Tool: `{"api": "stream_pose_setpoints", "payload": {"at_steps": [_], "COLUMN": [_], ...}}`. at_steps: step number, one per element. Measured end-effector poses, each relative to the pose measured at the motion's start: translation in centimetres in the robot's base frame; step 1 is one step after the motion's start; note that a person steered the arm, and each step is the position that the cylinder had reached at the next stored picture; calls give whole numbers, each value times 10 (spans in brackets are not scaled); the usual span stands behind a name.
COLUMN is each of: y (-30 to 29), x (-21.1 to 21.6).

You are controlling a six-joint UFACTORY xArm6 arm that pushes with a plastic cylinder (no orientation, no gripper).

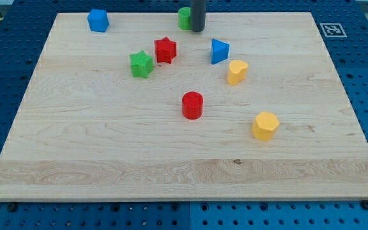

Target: Move the red star along with the blue triangle slightly right

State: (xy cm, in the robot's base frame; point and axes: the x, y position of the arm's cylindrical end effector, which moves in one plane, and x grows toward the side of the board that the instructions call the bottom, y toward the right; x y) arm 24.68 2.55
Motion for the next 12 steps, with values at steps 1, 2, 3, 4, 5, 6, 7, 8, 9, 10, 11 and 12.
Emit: {"api": "stream_pose_setpoints", "payload": {"at_steps": [1, 2, 3, 4, 5, 6, 7, 8, 9, 10, 11, 12], "y": [0, -11, -48, -84, -122, -133, -130, -111, -72, -41, -20, 4], "x": [9, 12, 20, 40, 43, 53, 71, 79, 81, 81, 78, 75]}}
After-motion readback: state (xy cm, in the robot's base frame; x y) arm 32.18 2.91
